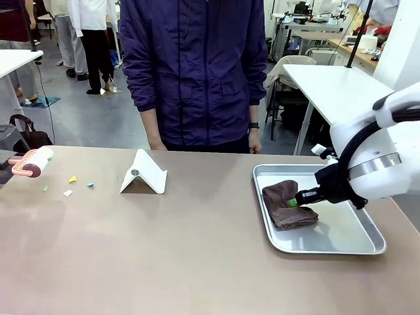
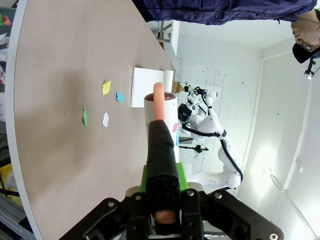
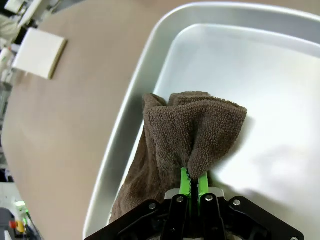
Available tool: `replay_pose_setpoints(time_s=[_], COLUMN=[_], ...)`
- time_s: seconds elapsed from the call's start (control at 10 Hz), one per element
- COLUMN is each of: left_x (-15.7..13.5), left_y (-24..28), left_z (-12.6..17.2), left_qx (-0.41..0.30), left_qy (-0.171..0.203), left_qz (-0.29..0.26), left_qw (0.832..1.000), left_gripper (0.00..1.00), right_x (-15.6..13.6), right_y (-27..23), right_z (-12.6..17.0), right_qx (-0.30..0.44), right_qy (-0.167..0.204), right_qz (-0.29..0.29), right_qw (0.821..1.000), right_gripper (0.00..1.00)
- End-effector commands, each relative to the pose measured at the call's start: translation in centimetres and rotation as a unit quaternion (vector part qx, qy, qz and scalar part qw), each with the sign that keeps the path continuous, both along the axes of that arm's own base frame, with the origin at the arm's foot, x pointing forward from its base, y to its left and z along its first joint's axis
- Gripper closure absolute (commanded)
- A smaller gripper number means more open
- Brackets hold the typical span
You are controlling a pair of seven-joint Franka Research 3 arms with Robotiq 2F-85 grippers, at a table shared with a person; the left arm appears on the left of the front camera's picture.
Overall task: Clean the surface of the table.
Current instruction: If a person points to the right, clean the right side of the table with your right hand, and if they point to the left, clean the left side with your left hand.
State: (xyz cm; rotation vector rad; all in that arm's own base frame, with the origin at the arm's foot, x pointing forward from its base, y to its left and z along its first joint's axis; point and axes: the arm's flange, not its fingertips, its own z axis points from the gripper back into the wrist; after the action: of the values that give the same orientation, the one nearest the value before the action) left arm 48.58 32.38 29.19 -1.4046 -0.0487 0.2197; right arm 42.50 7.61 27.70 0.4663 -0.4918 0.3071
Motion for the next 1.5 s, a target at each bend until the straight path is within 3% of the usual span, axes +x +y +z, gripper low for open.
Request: replay_pose_setpoints(time_s=[0.0, 0.5, 1.0, 1.4], left_x=[-0.2, -0.2, -0.2, -0.2], left_y=[0.0, 0.0, 0.0, 0.0], left_z=[0.2, 0.2, 0.2, 0.2], left_qx=[0.004, 0.004, 0.004, 0.004], left_qy=[-0.007, -0.007, -0.007, -0.007], left_qz=[-0.008, -0.008, -0.008, -0.008], left_qw=[1.0, 1.0, 1.0, 1.0], left_gripper=[1.0, 1.0, 1.0, 1.0], right_x=[-2.2, 0.9, 2.3, 2.3], right_y=[1.5, -3.9, -10.7, -10.8], right_z=[-2.0, -1.2, 0.8, 0.8], right_qx=[-0.01, -0.042, -0.029, 0.007], right_qy=[-0.006, -0.037, -0.056, -0.043], right_qz=[0.033, -0.06, -0.145, -0.144], right_qw=[0.999, 0.997, 0.987, 0.989], right_gripper=[0.94, 0.94, 0.94, 0.94])
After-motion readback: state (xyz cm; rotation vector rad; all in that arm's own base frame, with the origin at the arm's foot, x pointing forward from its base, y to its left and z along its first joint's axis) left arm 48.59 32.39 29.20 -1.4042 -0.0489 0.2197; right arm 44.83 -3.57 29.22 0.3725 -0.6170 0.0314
